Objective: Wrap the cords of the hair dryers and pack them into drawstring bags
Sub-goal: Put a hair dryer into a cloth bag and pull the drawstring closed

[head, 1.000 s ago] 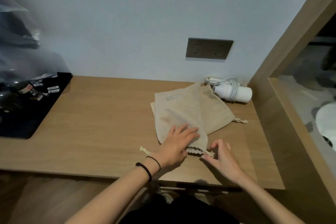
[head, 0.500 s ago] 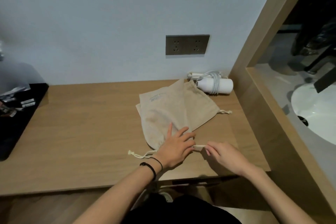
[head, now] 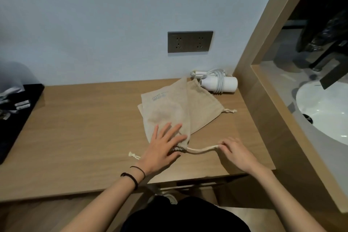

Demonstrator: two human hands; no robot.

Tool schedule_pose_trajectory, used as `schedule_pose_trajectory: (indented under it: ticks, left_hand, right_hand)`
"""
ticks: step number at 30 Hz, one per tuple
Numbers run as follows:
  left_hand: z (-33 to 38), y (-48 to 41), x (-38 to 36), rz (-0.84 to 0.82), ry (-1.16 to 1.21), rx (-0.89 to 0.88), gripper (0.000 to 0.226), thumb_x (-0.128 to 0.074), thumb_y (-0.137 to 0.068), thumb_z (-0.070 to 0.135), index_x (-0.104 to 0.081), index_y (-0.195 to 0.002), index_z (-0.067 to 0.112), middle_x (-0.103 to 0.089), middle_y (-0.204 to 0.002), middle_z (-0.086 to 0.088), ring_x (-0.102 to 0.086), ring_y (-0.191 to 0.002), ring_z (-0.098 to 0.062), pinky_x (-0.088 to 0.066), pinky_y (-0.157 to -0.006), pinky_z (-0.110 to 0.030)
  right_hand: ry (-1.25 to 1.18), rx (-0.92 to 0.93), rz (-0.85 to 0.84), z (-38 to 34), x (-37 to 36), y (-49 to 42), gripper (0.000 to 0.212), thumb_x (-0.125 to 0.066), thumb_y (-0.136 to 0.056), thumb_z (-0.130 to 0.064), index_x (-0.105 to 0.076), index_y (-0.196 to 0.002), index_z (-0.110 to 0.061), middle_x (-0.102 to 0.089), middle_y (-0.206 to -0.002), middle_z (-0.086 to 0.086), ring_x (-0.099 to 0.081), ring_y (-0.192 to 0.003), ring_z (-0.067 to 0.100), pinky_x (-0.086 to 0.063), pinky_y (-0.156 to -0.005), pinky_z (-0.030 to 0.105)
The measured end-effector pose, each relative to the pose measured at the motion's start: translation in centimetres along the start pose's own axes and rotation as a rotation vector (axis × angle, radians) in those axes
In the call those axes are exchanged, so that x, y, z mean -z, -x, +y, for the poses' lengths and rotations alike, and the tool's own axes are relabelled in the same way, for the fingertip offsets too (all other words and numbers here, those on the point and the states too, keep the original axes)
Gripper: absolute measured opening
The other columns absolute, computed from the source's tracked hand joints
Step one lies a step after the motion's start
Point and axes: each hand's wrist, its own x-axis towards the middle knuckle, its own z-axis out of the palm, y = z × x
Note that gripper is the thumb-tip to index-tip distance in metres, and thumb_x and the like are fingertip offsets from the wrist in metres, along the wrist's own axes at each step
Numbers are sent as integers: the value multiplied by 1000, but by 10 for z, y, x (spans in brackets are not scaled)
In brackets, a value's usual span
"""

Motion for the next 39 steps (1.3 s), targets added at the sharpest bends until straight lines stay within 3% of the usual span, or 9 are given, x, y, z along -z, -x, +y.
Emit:
schedule_pose_trajectory:
  ticks: [2,6,11,14,19,23,32,36,39]
  left_hand:
    - [-5,16,-4,82,54,153,63,-56,-82,59,-35,-137,36,-25,-151,-4,-18,-140,-30,-16,-114,-56]
    - [-7,44,-9,182,208,536,69,-68,-72,60,-42,-120,17,-39,-114,-4,-34,-105,-19,-37,-91,-34]
    - [-4,54,-4,100,258,669,32,-62,-83,50,-45,-96,27,-45,-91,13,-41,-91,-10,-26,-88,-31]
    - [-5,57,3,-73,217,525,29,-43,-94,51,-55,-101,25,-62,-97,9,-53,-96,-14,-28,-96,-35]
    - [-10,61,16,-111,436,393,32,-32,-101,38,-54,-87,21,-62,-85,5,-57,-81,-15,-47,-77,-36]
    - [-22,62,33,-141,366,346,28,-35,-102,28,-56,-90,14,-58,-80,5,-52,-71,-12,-32,-62,-22]
    - [-65,79,49,-225,310,492,24,-36,-101,30,-48,-82,26,-54,-74,7,-54,-73,-15,-37,-62,-21]
    - [-50,71,39,-311,382,565,26,-33,-101,40,-46,-81,29,-54,-75,8,-55,-74,-17,-37,-61,-23]
    - [-34,63,36,-305,305,562,38,-35,-93,60,-52,-103,27,-59,-90,9,-53,-80,-9,-39,-75,-28]
  right_hand:
    - [53,55,-3,-13,-6,1,32,-45,-97,-42,-55,-124,-28,-51,-117,-12,-41,-116,14,-35,-99,33]
    - [142,140,-118,-62,-26,-2,47,-41,-91,-60,-50,-127,-32,-48,-121,-15,-36,-118,12,-29,-100,37]
    - [-30,128,-133,-80,-52,-19,26,-33,-102,-28,-54,-109,-14,-64,-93,-1,-61,-91,19,-47,-86,33]
    - [-188,153,-186,-78,-50,-17,27,-31,-103,-19,-55,-111,-9,-62,-94,-6,-57,-85,8,-41,-71,12]
    - [-138,210,-125,-65,-38,-17,29,-33,-103,-26,-59,-93,-18,-61,-87,-12,-59,-87,11,-41,-77,23]
    - [-110,205,-136,-60,-26,-20,27,-34,-103,-25,-53,-83,-25,-57,-77,-13,-53,-74,1,-39,-67,15]
    - [-74,59,-4,-17,-12,-21,33,-38,-101,-16,-49,-71,-23,-55,-68,-5,-51,-65,11,-37,-58,17]
    - [-110,62,-116,-26,-18,-30,18,-43,-100,-21,-61,-99,-22,-59,-93,-9,-56,-91,12,-45,-81,23]
    - [-29,137,-217,-39,-26,-29,32,-52,-95,-29,-52,-127,-24,-49,-118,-11,-44,-114,9,-38,-104,32]
